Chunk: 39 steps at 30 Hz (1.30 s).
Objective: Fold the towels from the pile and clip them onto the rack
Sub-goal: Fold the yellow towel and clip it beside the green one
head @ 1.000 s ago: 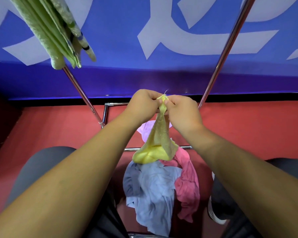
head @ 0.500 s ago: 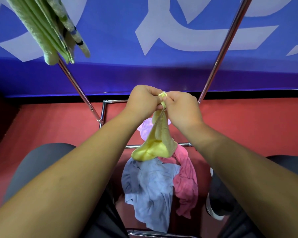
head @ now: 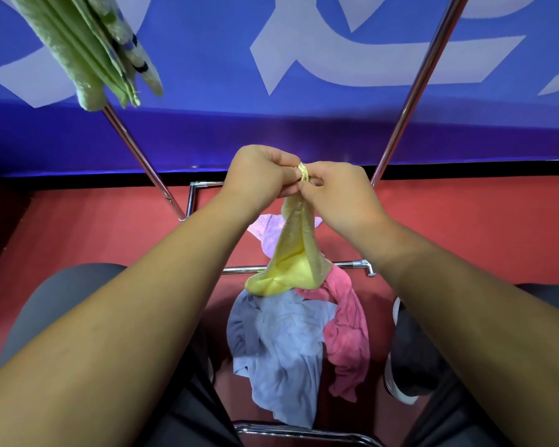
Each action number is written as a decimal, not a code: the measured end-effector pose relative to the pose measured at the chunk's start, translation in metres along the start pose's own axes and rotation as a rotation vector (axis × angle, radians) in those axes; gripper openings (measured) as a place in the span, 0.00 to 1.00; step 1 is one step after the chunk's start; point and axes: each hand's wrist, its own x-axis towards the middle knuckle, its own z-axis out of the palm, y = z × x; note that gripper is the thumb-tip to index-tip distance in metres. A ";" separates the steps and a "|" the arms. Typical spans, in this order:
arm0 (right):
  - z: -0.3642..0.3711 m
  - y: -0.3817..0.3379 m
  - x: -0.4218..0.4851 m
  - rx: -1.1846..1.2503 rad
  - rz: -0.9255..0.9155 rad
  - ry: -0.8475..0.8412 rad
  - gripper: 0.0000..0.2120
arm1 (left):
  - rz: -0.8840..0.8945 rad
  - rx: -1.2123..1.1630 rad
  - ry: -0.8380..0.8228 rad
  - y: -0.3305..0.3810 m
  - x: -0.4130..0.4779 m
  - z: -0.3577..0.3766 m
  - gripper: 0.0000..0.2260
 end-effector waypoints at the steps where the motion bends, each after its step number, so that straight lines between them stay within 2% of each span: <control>1: -0.002 -0.001 0.000 0.020 0.008 0.007 0.09 | -0.001 0.004 -0.010 0.003 -0.001 -0.001 0.07; 9: -0.011 -0.007 0.003 0.043 0.039 0.081 0.09 | 0.045 0.063 -0.099 0.017 -0.003 -0.010 0.06; 12: -0.018 -0.011 0.005 0.078 0.014 0.110 0.14 | 0.200 0.351 -0.105 0.021 -0.002 -0.018 0.15; 15: -0.027 -0.015 0.007 0.069 -0.053 0.108 0.12 | 0.314 0.579 -0.160 0.024 0.000 -0.027 0.23; 21: -0.039 -0.025 0.004 0.075 -0.142 0.126 0.11 | 0.380 0.714 -0.290 0.033 0.007 -0.038 0.04; 26: -0.052 -0.026 0.006 0.068 -0.167 0.220 0.14 | 0.295 0.886 -0.245 0.034 0.013 -0.053 0.04; 29: -0.063 -0.027 0.010 0.093 -0.157 0.328 0.13 | 0.302 0.816 -0.197 0.034 0.012 -0.056 0.04; 34: -0.083 -0.029 0.018 0.170 -0.078 0.476 0.11 | 0.387 0.544 0.118 0.045 0.015 -0.055 0.03; 39: -0.092 -0.039 0.019 0.417 0.005 0.431 0.10 | 0.450 0.121 0.232 0.071 0.004 -0.050 0.04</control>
